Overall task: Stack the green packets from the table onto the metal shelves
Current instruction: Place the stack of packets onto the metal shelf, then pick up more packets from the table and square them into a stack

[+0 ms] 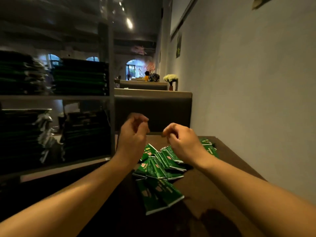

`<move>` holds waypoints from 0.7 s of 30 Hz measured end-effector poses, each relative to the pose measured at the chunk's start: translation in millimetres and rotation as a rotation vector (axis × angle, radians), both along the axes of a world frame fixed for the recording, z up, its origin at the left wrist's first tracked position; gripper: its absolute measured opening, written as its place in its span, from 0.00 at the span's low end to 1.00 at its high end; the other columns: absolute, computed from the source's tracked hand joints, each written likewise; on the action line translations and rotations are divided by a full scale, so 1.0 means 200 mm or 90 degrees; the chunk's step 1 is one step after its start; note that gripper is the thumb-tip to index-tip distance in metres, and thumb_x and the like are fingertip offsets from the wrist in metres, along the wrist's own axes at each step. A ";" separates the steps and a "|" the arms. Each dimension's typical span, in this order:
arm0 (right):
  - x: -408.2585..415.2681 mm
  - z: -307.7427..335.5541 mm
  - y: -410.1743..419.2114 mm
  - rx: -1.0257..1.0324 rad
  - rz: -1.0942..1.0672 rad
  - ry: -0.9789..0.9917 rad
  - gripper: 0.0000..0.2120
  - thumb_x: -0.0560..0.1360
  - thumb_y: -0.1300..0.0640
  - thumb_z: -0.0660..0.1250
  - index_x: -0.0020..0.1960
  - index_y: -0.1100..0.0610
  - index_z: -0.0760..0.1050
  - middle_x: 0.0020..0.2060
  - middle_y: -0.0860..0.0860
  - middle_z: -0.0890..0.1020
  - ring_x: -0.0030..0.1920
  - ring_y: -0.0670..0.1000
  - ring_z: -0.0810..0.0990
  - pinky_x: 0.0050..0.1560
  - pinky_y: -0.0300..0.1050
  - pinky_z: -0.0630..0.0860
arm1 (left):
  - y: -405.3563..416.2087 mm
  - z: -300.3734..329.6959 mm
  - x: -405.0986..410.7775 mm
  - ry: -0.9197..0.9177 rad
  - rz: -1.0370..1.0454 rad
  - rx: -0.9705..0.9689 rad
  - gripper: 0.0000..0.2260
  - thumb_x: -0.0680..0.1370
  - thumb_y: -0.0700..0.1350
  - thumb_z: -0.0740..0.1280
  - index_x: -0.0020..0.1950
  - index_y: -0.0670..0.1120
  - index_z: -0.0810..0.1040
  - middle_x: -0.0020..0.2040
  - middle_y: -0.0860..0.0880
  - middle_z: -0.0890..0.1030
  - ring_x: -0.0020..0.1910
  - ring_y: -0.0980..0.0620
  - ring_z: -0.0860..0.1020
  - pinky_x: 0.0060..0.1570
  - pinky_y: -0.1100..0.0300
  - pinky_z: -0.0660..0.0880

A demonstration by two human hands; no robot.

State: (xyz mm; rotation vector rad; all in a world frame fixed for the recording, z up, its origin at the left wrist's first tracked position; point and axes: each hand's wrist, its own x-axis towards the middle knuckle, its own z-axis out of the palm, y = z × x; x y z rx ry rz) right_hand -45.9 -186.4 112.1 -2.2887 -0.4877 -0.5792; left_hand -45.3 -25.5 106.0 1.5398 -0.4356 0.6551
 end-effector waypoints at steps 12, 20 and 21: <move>0.33 -0.48 -0.24 0.003 -0.179 0.083 0.09 0.78 0.59 0.59 0.47 0.49 0.77 0.34 0.46 0.79 0.26 0.42 0.69 0.28 0.39 0.64 | -0.18 -0.54 0.28 0.133 0.047 0.063 0.08 0.79 0.41 0.63 0.44 0.53 0.73 0.41 0.49 0.78 0.38 0.50 0.77 0.35 0.57 0.73; 0.55 -0.63 -0.46 -0.005 -0.356 0.090 0.08 0.80 0.58 0.58 0.53 0.51 0.75 0.44 0.48 0.80 0.41 0.51 0.77 0.36 0.44 0.71 | -0.16 -0.64 0.31 0.125 0.049 0.098 0.06 0.78 0.40 0.64 0.46 0.51 0.74 0.42 0.51 0.78 0.39 0.50 0.78 0.37 0.59 0.74; 0.57 -0.67 -0.51 -0.029 -0.402 0.092 0.09 0.80 0.58 0.58 0.56 0.51 0.75 0.49 0.48 0.79 0.48 0.53 0.77 0.41 0.45 0.72 | -0.17 -0.67 0.32 0.128 0.049 0.103 0.06 0.78 0.40 0.65 0.46 0.52 0.74 0.42 0.51 0.78 0.39 0.50 0.78 0.37 0.61 0.74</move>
